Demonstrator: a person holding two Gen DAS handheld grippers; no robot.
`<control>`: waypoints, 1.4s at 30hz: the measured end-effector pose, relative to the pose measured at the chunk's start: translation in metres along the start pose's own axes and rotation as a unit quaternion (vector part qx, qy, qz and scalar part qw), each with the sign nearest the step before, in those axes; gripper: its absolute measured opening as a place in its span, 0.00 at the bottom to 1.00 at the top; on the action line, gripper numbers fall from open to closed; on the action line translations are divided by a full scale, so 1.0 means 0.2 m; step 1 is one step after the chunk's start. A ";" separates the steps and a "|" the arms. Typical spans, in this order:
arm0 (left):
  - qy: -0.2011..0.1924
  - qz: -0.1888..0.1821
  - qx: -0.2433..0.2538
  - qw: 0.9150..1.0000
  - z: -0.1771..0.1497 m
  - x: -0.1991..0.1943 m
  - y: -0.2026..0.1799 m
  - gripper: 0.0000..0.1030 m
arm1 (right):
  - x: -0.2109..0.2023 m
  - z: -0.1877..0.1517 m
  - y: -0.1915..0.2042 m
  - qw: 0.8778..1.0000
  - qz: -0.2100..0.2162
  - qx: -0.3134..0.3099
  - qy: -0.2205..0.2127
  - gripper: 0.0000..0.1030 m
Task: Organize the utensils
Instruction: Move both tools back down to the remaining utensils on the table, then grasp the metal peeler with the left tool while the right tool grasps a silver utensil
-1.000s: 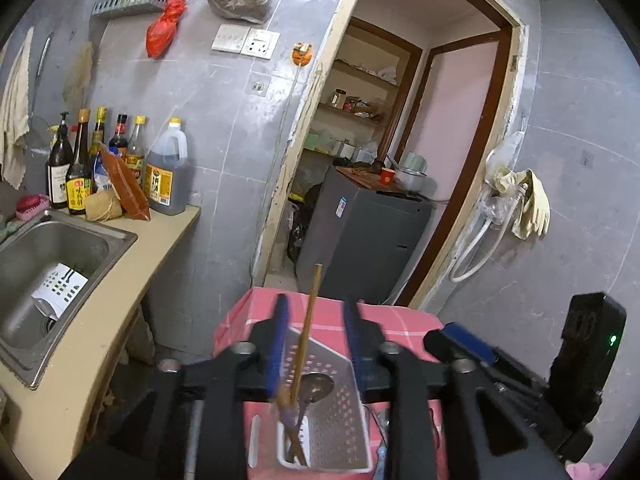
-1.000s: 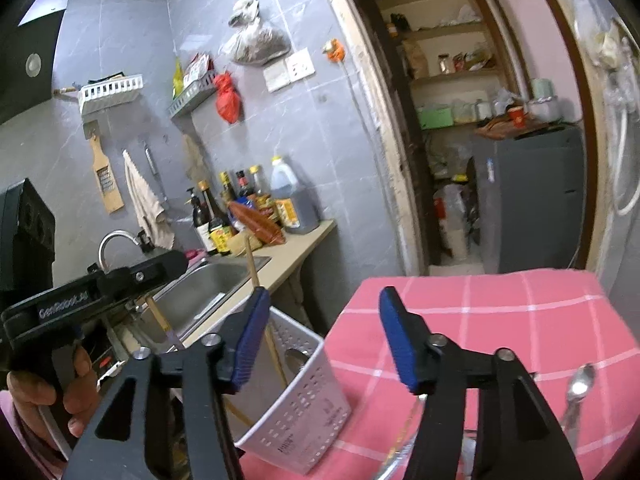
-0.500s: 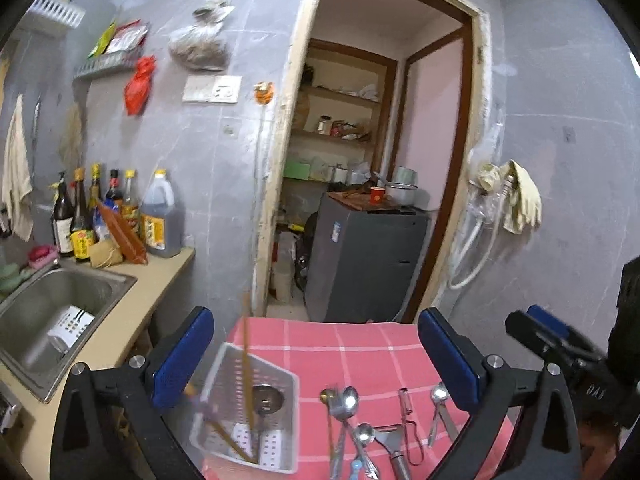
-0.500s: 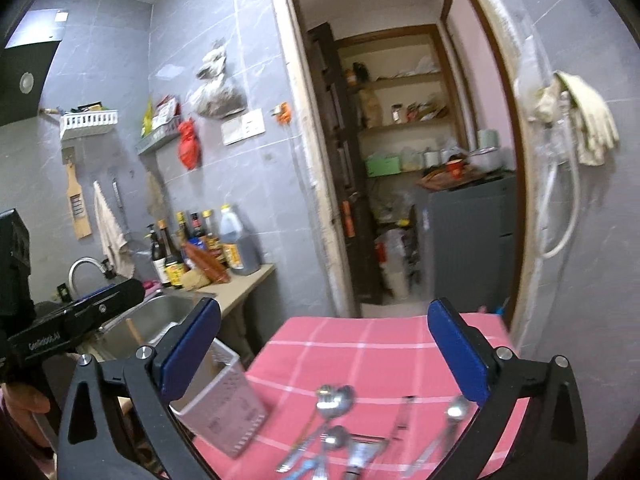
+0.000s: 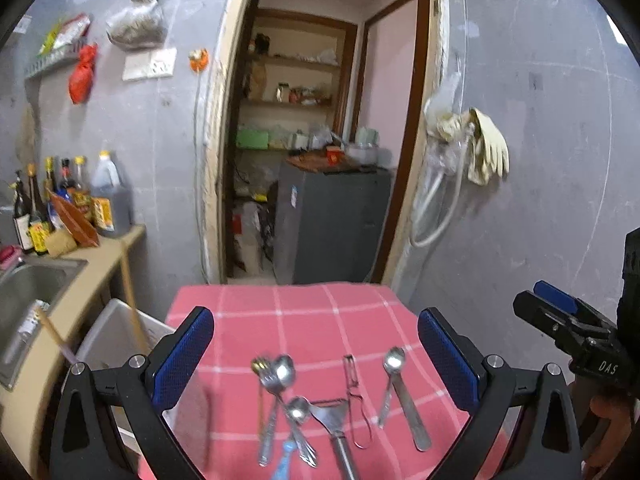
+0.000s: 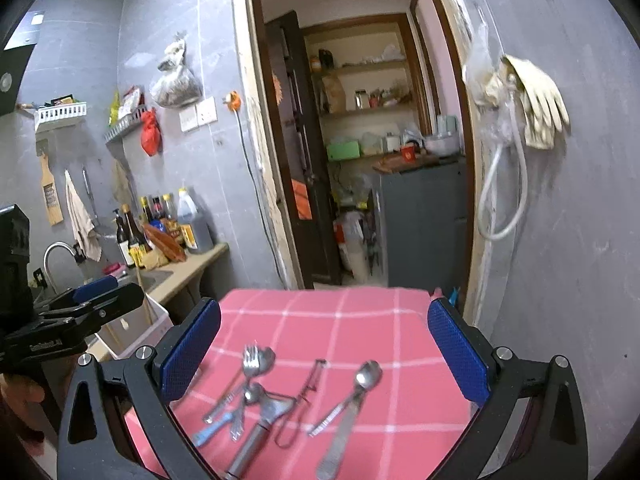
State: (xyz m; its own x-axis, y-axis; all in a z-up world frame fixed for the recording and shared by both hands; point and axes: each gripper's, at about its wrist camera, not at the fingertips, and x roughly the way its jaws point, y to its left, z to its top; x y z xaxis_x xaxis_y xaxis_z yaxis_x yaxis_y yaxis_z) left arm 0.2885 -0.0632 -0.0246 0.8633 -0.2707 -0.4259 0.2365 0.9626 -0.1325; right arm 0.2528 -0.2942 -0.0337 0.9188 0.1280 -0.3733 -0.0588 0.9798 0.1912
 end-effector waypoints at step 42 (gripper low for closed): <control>0.326 -0.066 -0.058 0.941 -0.47 1.20 -0.14 0.32 | 1.05 -0.61 -0.41 0.966 0.089 0.090 0.228 0.25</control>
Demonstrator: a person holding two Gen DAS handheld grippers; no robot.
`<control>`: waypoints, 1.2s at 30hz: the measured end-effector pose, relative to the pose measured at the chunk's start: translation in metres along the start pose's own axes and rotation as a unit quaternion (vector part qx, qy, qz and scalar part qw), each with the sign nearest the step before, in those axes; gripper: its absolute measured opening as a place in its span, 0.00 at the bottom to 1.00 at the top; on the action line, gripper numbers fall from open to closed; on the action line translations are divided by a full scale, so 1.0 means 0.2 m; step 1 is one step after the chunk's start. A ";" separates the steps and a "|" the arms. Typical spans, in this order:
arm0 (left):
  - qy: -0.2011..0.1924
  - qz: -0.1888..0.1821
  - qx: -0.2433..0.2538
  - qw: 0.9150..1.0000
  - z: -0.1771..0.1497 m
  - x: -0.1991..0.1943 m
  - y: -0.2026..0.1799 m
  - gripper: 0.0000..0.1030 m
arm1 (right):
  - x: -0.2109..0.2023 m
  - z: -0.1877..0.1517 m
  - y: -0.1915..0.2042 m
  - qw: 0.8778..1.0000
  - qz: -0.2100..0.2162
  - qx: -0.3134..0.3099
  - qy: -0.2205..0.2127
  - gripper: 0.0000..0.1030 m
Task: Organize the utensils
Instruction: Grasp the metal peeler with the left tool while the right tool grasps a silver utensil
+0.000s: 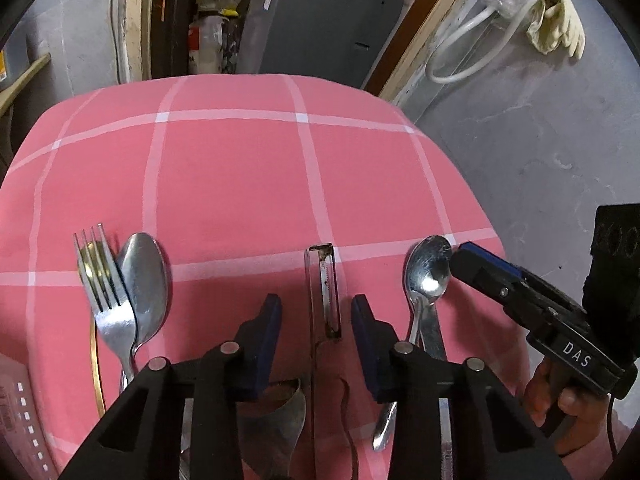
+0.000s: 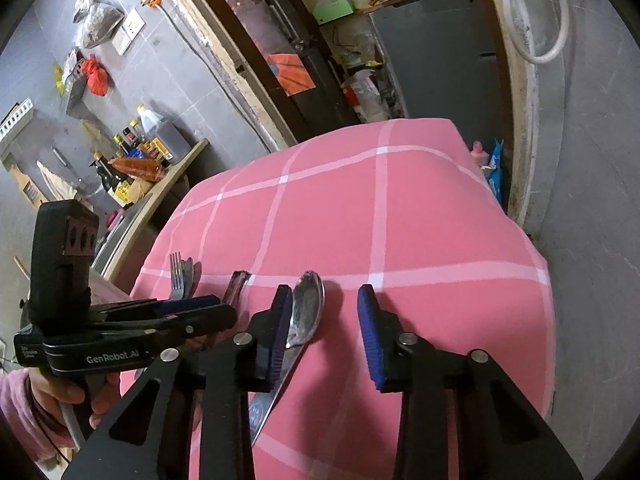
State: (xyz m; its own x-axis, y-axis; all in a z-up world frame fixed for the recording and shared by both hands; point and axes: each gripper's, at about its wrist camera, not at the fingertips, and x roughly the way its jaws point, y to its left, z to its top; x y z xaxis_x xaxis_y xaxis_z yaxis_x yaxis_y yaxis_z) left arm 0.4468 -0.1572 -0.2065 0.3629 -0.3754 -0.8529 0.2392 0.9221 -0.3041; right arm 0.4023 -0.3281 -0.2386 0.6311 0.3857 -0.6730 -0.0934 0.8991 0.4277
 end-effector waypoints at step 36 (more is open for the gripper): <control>-0.139 -0.022 0.014 0.990 0.09 -0.70 -0.03 0.11 | -0.68 0.14 0.38 0.990 -0.053 -0.014 -0.127 0.02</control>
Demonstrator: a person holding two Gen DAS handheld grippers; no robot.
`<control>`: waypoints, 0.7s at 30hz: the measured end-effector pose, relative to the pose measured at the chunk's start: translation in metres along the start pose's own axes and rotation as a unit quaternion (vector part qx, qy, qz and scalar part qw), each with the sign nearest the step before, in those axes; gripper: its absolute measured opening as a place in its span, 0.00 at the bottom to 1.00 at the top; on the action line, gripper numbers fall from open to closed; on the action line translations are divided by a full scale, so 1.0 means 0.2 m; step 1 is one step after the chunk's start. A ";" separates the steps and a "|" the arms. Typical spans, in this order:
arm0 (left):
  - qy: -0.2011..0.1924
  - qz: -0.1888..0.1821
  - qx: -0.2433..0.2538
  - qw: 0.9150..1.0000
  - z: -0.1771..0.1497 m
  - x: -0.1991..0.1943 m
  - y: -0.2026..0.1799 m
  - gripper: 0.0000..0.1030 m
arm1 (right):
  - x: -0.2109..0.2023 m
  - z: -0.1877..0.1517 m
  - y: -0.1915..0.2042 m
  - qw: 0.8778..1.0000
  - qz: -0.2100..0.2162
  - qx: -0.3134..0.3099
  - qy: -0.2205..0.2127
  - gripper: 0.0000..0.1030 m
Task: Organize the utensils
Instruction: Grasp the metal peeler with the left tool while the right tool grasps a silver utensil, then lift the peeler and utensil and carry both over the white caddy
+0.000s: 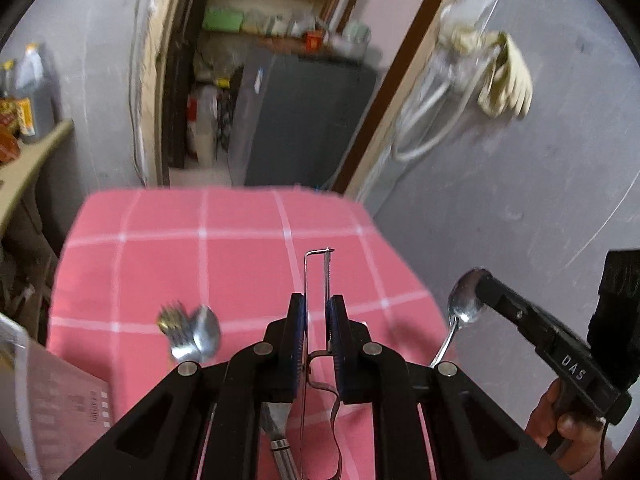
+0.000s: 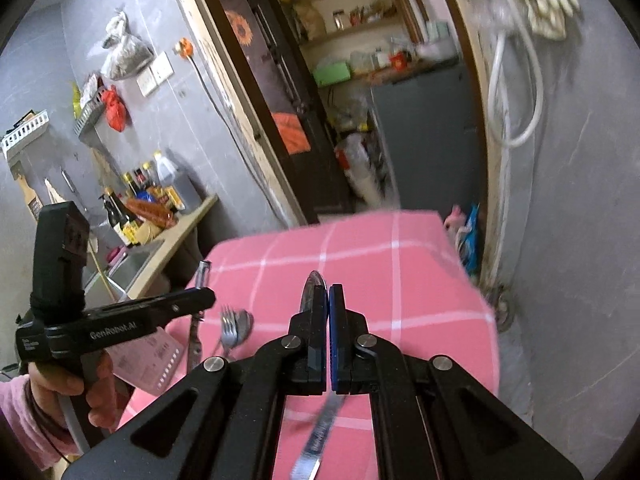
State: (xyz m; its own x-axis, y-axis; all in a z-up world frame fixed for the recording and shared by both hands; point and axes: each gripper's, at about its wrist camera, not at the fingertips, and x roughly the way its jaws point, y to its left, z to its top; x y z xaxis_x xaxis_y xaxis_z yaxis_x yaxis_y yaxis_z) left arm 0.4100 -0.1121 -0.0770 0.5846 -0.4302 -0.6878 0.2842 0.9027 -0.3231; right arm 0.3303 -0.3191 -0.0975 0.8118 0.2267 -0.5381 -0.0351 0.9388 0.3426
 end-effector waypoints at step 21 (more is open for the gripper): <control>-0.215 0.051 0.019 0.975 0.19 -0.96 0.37 0.11 | -0.20 0.29 0.93 0.987 0.059 -0.085 -0.127 0.02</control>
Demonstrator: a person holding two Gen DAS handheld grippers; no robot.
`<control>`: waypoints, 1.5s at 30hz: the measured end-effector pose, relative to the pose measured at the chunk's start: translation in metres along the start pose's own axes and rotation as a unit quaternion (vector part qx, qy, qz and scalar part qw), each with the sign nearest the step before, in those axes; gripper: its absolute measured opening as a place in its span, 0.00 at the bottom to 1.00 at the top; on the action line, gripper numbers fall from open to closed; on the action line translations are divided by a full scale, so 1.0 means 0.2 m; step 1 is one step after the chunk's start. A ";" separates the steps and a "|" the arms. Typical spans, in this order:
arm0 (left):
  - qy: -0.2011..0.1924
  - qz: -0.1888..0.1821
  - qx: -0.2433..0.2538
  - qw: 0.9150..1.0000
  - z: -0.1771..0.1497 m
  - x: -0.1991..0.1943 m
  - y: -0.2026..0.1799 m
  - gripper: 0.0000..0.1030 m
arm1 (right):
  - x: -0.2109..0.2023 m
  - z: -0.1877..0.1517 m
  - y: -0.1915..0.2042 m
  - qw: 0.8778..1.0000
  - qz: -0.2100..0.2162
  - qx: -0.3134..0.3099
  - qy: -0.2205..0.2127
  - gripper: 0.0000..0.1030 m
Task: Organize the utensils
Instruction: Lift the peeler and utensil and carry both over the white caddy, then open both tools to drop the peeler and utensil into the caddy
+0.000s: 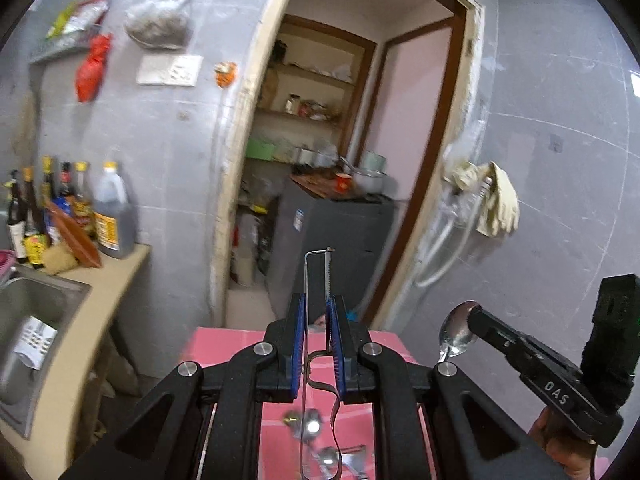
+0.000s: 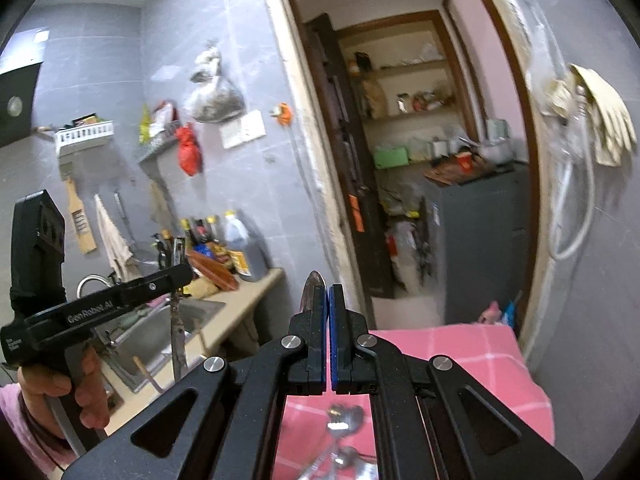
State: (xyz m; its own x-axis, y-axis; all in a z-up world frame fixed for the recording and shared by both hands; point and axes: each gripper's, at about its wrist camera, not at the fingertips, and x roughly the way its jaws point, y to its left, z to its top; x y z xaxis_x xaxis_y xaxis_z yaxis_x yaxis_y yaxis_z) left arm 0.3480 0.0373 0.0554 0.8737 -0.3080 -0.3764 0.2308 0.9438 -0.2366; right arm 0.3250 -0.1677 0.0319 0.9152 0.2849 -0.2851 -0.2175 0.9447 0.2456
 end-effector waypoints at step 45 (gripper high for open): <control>-0.008 0.057 -0.037 0.998 -0.35 0.12 0.45 0.12 | 0.41 -0.46 0.49 0.984 0.029 -0.144 0.099 0.02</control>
State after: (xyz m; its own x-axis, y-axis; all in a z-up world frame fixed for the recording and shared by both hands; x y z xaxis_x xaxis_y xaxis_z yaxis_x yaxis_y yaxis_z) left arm 0.3589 0.1060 -0.0374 0.8992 -0.1963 -0.3911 0.0975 0.9612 -0.2582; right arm 0.3481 -0.0369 -0.0527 0.8207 0.3392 -0.4597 -0.3812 0.9245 0.0016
